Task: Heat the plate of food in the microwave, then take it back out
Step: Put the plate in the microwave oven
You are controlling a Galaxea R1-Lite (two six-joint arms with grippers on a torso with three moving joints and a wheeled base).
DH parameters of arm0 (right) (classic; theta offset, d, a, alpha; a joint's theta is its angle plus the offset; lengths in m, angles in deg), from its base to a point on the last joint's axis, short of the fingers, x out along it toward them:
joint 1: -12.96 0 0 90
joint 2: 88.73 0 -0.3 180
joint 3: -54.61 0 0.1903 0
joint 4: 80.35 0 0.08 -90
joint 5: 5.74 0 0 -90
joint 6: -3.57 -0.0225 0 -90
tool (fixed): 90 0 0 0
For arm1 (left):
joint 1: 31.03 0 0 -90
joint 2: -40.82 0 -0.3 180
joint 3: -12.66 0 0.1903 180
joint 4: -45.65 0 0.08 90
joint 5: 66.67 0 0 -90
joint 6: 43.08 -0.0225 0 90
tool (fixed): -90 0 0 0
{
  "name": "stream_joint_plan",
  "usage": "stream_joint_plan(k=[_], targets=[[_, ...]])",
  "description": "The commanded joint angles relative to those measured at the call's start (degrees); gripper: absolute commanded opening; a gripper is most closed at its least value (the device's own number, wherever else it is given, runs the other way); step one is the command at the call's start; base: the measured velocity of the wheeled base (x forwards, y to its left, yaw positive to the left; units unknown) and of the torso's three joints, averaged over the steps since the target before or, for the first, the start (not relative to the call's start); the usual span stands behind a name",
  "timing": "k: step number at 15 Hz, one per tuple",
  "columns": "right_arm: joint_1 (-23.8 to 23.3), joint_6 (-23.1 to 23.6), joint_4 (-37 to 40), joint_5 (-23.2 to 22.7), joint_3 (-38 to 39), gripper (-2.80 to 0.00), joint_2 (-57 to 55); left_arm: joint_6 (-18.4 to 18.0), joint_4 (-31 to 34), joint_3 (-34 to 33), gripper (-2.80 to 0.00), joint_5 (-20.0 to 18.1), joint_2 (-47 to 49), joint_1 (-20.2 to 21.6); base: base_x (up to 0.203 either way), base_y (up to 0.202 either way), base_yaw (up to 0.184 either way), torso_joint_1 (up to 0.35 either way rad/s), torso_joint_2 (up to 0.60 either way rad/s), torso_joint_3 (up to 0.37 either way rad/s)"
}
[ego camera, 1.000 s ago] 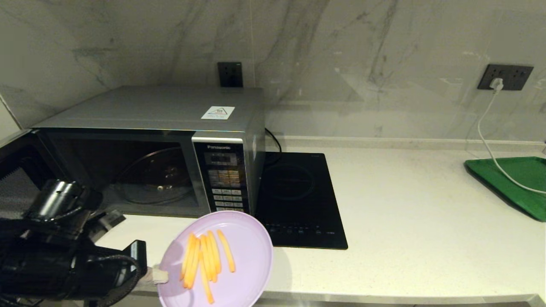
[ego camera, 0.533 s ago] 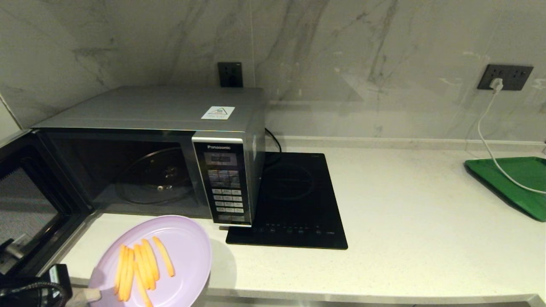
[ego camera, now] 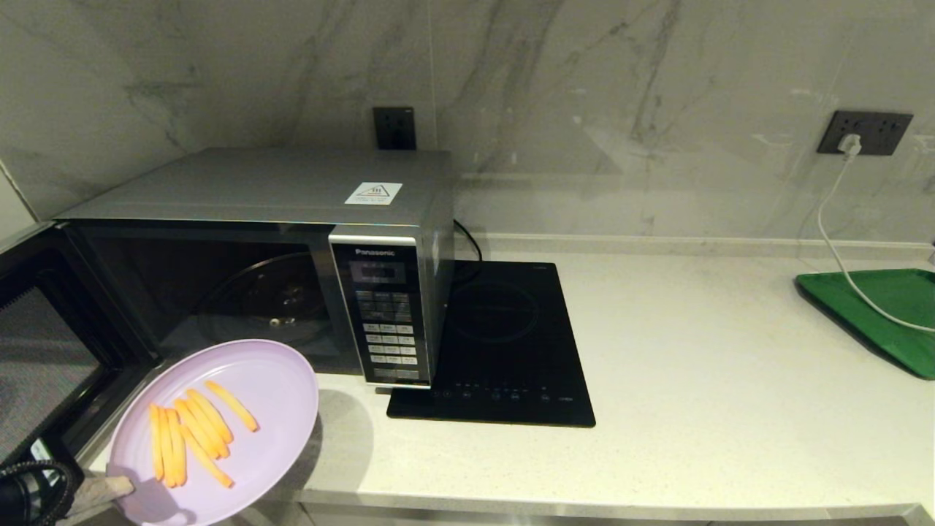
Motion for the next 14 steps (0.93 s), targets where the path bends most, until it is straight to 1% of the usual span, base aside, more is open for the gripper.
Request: stream_joint_plan(k=[1, 2, 3, 4, 6, 9, 10, 12, 13, 14], targets=[[0.0, 0.0, 0.1, 0.0, 0.0, -2.8, 0.0, 3.4, -0.8, 1.9, -2.8, 0.9, 7.3, 0.0, 0.0, 0.0, 0.0, 0.0, 0.0, 0.0], [0.0, 0.0, 0.1, 0.0, 0.0, -2.8, 0.0, 6.2, -1.5, 3.1, -2.8, 2.3, 10.0, 0.0, 0.0, 0.0, 0.0, 0.0, 0.0, 0.0], [0.1, 0.0, 0.1, 0.0, 0.0, -2.8, 0.0, 9.9, -2.2, 4.7, -2.8, 3.6, 12.4, 0.0, 0.0, 0.0, 0.0, 0.0, 0.0, 0.0], [0.1, 0.0, 0.1, 0.0, 0.0, -2.8, 0.0, 13.2, -2.9, 5.9, -2.8, 4.3, 14.0, 0.0, 0.0, 0.0, 0.0, 0.0, 0.0, 0.0], [0.0, 0.0, 0.1, 0.0, 0.0, -2.8, 0.0, 18.7, -5.3, 6.9, -2.8, 4.5, 15.4, -0.3, 0.0, 0.0, 0.0, 0.0, 0.0, 0.0], [0.1, 0.0, 0.0, 0.0, 0.0, -2.8, 0.0, 23.7, -8.0, 7.4, -2.8, 4.5, 16.3, -2.7, 0.0, 0.0, 0.0, 0.0, 0.0, 0.0], [0.0, 0.0, 0.1, 0.0, 0.0, -2.8, 0.0, 25.1, -8.4, 8.7, -2.8, 4.6, 16.6, -3.5, 0.0, 0.0, 0.0, 0.0, 0.0, 0.0], [0.0, 0.0, 0.1, 0.0, 0.0, -2.8, 0.0, 26.7, -8.3, 12.1, -2.8, 4.9, 17.8, -3.7, 0.0, 0.0, 0.0, 0.0, 0.0, 0.0], [0.1, 0.0, 0.0, 0.0, 0.0, -2.8, 0.0, 27.4, -8.3, 13.4, -2.8, 5.7, 18.8, -4.0, 0.0, 0.0, 0.0, 0.0, 0.0, 0.0], [0.0, 0.0, 0.1, 0.0, 0.0, -2.8, 0.0, 28.0, -8.3, 14.6, -2.8, 7.8, 19.8, -4.8, 0.0, 0.0, 0.0, 0.0, 0.0, 0.0]])
